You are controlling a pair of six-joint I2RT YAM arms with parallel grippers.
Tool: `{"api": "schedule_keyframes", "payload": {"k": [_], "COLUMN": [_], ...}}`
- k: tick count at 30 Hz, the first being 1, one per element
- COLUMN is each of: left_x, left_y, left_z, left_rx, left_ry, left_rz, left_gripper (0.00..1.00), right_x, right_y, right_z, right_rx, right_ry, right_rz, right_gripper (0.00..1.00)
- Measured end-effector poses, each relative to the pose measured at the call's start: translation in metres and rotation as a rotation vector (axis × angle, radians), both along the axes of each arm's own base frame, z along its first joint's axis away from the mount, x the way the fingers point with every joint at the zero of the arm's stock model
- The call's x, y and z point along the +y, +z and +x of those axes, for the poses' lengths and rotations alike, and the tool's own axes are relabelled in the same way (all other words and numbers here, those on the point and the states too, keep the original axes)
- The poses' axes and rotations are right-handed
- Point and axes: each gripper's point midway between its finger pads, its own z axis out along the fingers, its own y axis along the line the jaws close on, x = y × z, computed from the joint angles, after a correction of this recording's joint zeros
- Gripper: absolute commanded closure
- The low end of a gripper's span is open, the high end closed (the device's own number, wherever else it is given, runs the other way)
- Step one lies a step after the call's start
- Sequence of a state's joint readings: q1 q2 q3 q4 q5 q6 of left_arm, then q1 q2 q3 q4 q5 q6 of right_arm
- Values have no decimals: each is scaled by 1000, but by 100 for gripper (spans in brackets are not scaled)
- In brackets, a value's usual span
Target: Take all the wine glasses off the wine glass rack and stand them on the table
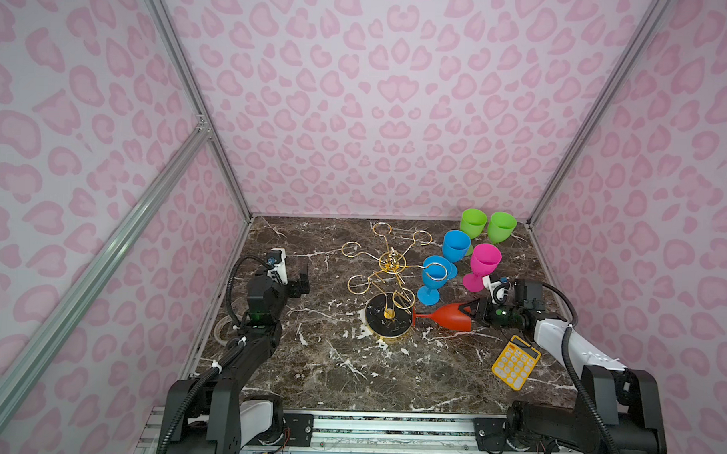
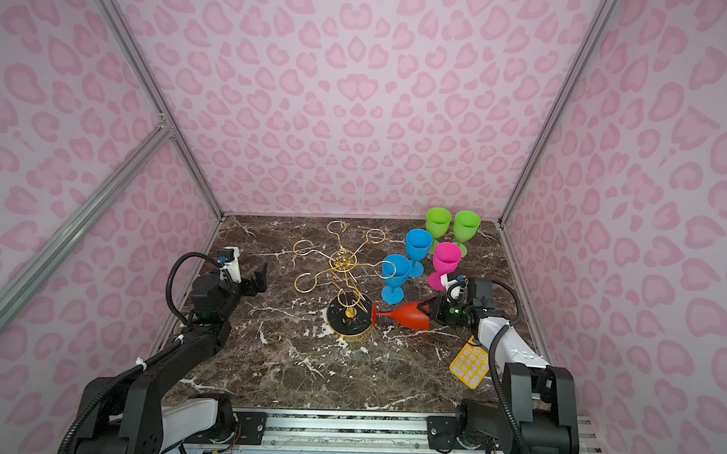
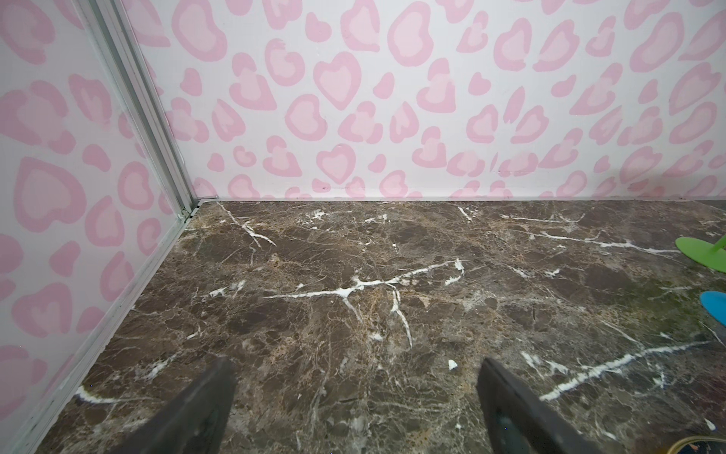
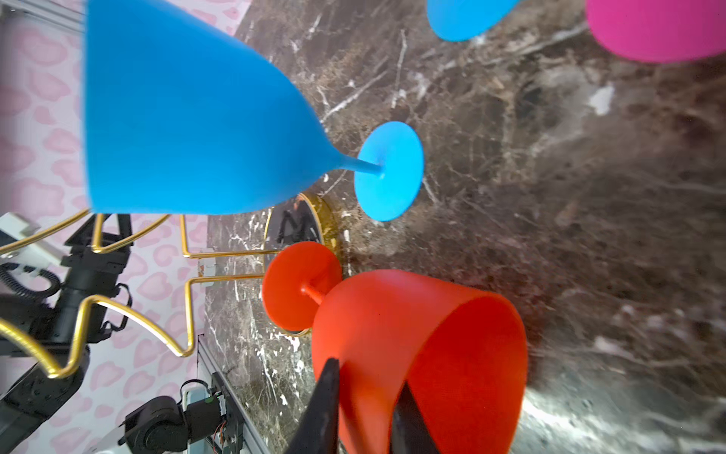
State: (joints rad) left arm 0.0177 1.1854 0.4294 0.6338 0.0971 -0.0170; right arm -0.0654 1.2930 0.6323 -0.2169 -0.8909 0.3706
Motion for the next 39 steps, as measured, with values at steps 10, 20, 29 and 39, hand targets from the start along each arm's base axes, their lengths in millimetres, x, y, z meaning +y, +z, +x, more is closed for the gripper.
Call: {"api": "schedule_keyframes", "payload": {"k": [10,20,29,39], "left_x": [2,7,9,11], "left_y": [0,-2,-8,-21], "left_z": [0,-2,-5,-9], "left_rx": [0,4,13,30], "left_ry": [11,40,49,58], "left_rz": [3,12,22,32], "left_gripper": [3,3,3,3], "right_x": [1,0,12,19], "right_y": [48,85,114,86], "right_z": [-3,-42,-58,-42], "right_rx": [-88,-97,-123,-52], "right_ry": [39,68,121,156], "right_rz": [-43,-293,-539,-763], "right_gripper": [100,100,100,100]}}
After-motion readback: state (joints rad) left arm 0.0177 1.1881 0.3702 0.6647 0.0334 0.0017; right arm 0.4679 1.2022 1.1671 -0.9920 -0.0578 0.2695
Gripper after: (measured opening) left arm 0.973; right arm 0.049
